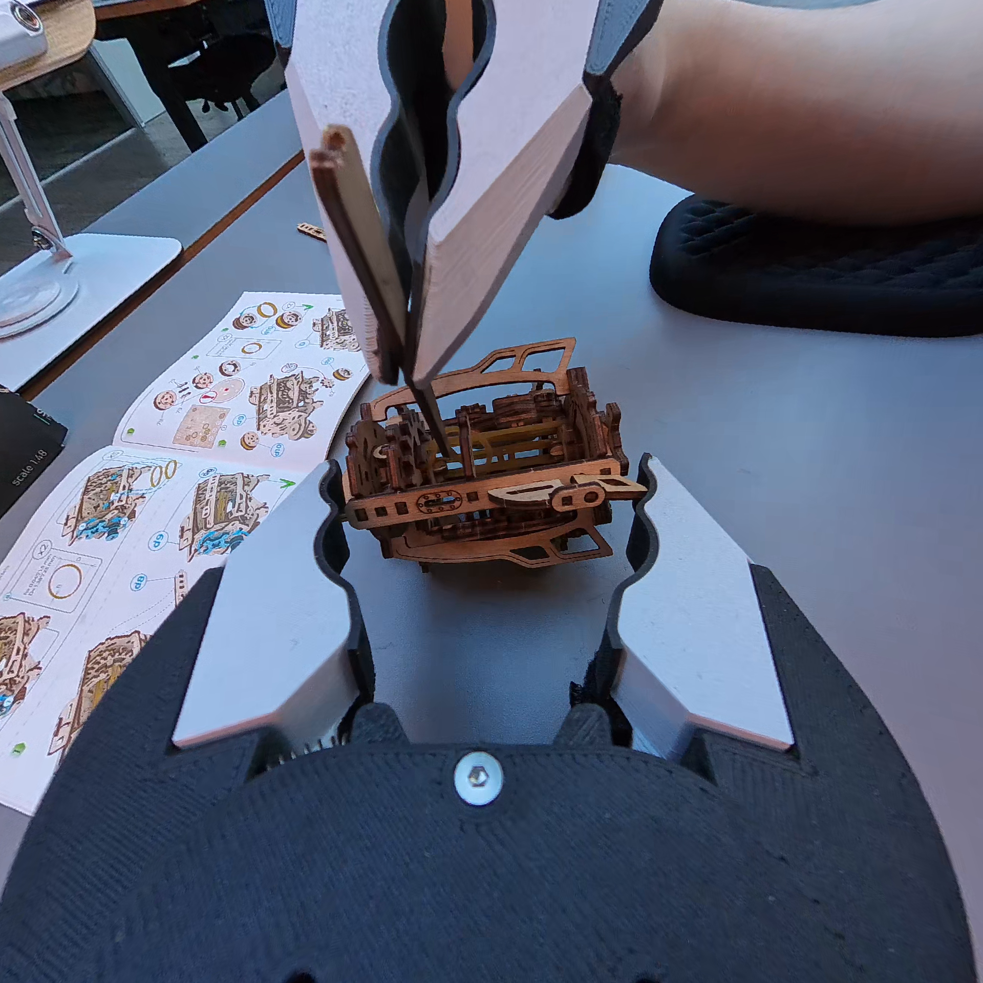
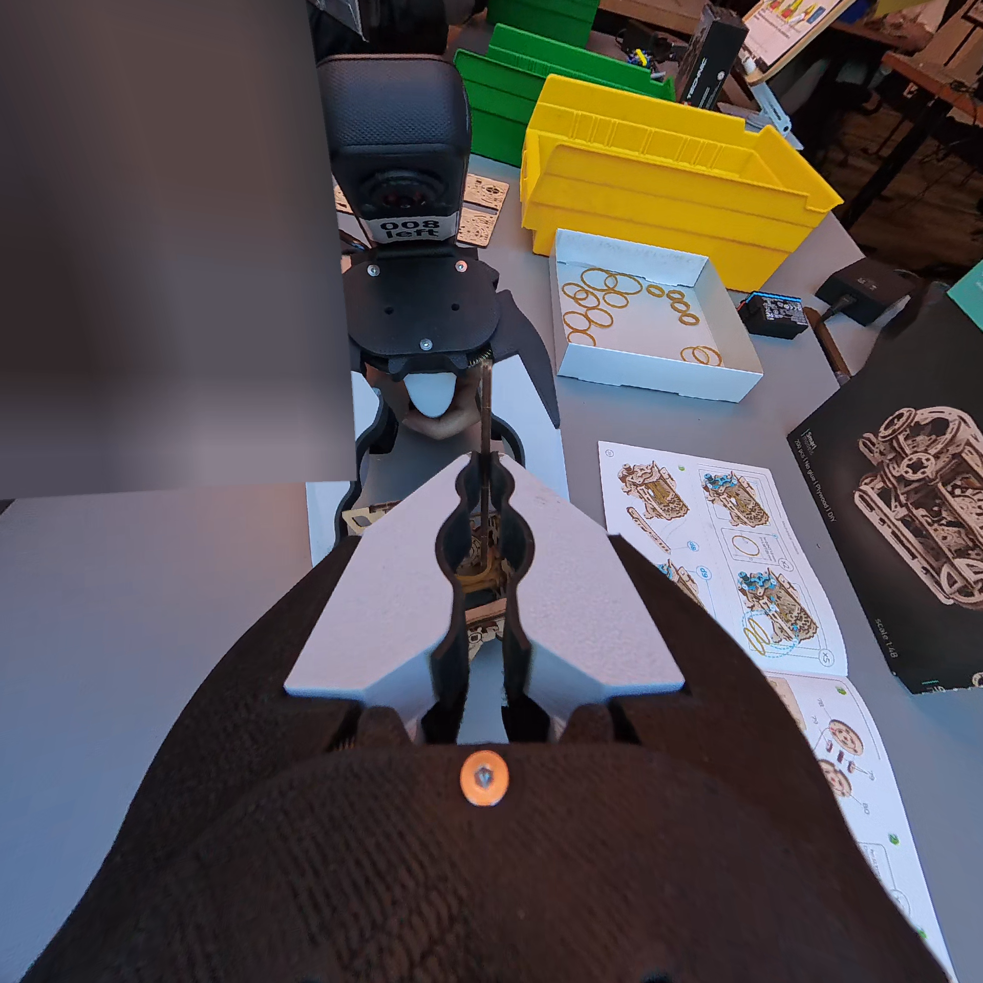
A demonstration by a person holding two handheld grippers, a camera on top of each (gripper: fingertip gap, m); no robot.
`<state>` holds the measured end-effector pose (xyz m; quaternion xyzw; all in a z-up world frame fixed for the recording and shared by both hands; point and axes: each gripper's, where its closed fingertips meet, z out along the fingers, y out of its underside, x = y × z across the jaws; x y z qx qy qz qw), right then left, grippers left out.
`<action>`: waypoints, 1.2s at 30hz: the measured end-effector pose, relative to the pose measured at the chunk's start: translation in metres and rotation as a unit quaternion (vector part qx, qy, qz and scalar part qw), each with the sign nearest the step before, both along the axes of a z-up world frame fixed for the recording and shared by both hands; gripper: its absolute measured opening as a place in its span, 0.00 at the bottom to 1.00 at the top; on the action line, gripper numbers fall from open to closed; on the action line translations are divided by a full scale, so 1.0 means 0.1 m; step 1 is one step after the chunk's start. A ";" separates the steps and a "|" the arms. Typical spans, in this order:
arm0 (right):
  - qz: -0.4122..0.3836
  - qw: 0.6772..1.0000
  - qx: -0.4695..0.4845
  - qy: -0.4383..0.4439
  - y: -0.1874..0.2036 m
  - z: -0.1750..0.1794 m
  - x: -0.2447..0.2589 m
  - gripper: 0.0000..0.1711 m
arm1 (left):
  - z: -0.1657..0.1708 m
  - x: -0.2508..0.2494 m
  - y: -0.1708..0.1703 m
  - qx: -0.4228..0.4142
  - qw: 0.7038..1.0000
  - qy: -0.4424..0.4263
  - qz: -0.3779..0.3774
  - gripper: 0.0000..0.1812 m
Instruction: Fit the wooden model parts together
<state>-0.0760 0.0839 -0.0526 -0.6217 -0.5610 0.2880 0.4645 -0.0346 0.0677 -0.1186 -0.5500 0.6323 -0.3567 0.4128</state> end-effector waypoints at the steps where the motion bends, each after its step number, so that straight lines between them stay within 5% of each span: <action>1: -0.001 1.000 0.001 0.000 0.00 0.00 0.01 0.00 | 0.00 0.00 0.00 0.000 1.000 0.000 0.000 0.59; 17: -0.019 0.999 0.007 -0.045 -0.02 -0.05 0.04 0.00 | 0.00 0.00 0.00 -0.001 1.000 0.000 0.000 0.59; 36: -0.032 0.996 -0.006 0.086 -0.01 0.32 0.11 0.00 | 0.00 0.00 -0.01 0.004 1.000 0.000 -0.001 0.59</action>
